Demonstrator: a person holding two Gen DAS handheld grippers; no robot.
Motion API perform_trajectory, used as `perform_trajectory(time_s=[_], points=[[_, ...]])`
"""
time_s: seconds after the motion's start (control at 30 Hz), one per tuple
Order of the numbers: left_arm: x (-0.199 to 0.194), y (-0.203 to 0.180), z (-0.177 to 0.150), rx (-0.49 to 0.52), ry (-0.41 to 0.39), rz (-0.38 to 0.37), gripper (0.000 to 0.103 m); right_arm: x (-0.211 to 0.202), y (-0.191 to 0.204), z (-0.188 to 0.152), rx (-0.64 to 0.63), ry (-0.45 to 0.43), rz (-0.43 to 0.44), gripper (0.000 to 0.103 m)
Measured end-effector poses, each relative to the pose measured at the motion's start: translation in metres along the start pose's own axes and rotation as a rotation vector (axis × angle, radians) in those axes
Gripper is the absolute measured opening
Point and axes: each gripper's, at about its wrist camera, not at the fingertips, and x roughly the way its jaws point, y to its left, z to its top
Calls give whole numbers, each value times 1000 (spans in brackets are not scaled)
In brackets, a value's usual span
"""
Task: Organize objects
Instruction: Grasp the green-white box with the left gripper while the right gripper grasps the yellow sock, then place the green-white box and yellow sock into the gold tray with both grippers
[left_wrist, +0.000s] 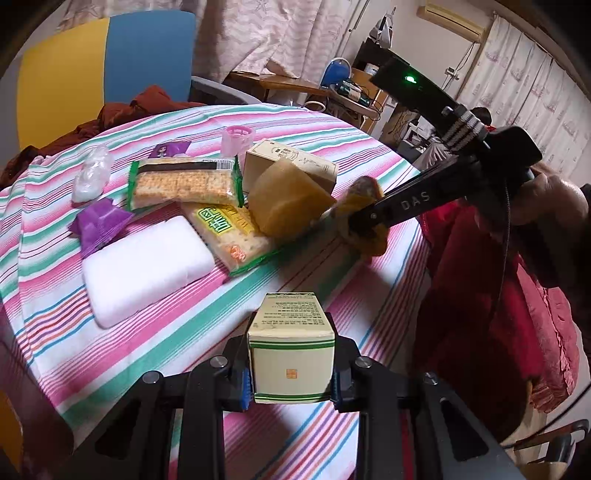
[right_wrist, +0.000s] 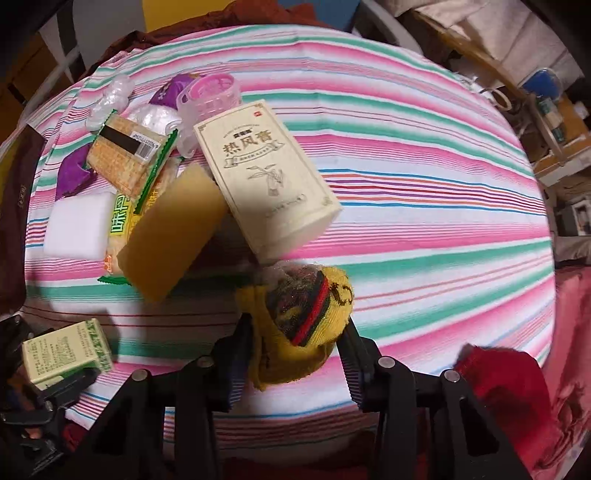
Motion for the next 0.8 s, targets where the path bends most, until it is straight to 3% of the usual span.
perform_trajectory(time_s=[0.17,0.33,0.6,0.8], points=[[-17,8,-2,-28,-31,4,29,-29,-10,-23,70,-90,-10,45],[-47,18,-7,-65,-88,30,29,-70,3,-29,65,-214,49,45],[-117,60,-24,-191,-214,150,29,-115,98,-12,-125,-361,236,45],[-176,119,-59,-363,-293,299,29,-112,198,8,-286,-336,366,45]])
